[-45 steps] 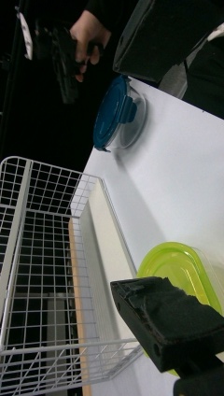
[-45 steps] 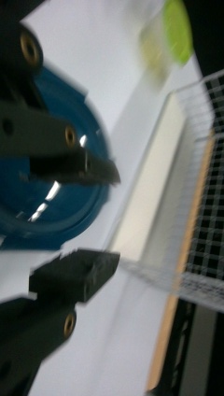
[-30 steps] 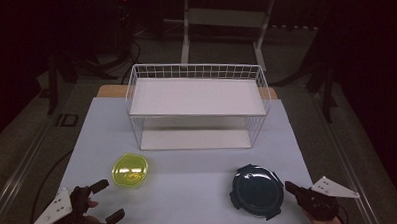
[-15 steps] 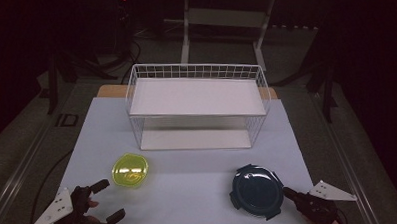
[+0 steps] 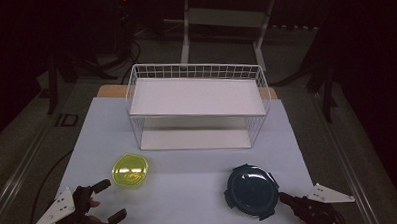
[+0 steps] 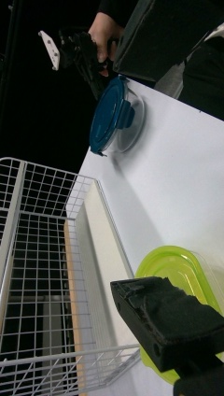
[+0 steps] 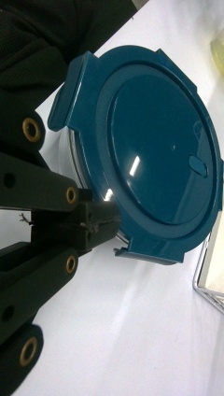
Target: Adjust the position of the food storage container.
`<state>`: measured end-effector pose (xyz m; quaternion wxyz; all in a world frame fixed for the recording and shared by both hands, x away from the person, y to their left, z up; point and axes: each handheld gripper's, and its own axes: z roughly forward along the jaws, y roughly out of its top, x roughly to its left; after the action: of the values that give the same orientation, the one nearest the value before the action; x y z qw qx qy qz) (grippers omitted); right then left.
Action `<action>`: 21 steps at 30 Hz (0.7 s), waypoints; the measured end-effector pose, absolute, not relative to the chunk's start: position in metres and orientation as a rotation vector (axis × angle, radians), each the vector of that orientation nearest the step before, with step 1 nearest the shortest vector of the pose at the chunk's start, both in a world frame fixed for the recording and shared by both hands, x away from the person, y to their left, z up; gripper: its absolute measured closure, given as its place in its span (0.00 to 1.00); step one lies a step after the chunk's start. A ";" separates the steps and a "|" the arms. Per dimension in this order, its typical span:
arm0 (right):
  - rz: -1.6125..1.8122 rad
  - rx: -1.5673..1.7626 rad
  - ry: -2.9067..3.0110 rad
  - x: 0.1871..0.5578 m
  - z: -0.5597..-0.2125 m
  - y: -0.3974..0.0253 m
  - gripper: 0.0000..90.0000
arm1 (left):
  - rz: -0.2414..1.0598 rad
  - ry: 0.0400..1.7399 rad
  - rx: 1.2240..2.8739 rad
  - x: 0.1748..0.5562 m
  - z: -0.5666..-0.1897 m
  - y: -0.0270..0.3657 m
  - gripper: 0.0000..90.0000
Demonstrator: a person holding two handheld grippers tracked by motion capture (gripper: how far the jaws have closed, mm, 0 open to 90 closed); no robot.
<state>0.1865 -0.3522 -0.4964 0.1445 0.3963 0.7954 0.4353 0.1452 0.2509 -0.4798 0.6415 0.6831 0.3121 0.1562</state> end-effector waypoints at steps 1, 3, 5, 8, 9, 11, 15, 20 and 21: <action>1.258 1.139 2.297 0.186 -0.496 -0.353 1.00 | 0.356 0.711 1.556 0.145 -0.480 0.251 0.00; 1.275 1.120 2.312 0.183 -0.495 -0.353 1.00 | 0.359 0.712 1.553 0.145 -0.480 0.252 0.00; 1.283 1.099 2.329 0.178 -0.495 -0.352 1.00 | 0.355 0.713 1.553 0.145 -0.480 0.252 0.00; 1.296 1.071 2.367 0.171 -0.496 -0.351 1.00 | 0.356 0.710 1.560 0.145 -0.480 0.251 0.00; 1.307 1.060 2.387 0.169 -0.497 -0.351 1.00 | 0.357 0.710 1.558 0.145 -0.480 0.251 0.00; 1.308 1.042 2.411 0.165 -0.499 -0.349 1.00 | 0.358 0.710 1.557 0.145 -0.480 0.251 0.00; 1.320 1.026 2.442 0.162 -0.500 -0.346 1.00 | 0.358 0.711 1.561 0.145 -0.480 0.251 0.00; 1.335 1.027 2.447 0.163 -0.500 -0.347 1.00 | 0.356 0.712 1.560 0.145 -0.480 0.250 0.00; 1.346 1.020 2.455 0.163 -0.499 -0.345 1.00 | 0.356 0.710 1.565 0.146 -0.480 0.250 0.00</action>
<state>0.1632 -0.3451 -0.4993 0.0807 0.3410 0.8212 0.4503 0.1461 0.2498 -0.4803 0.6390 0.6859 0.3111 0.1560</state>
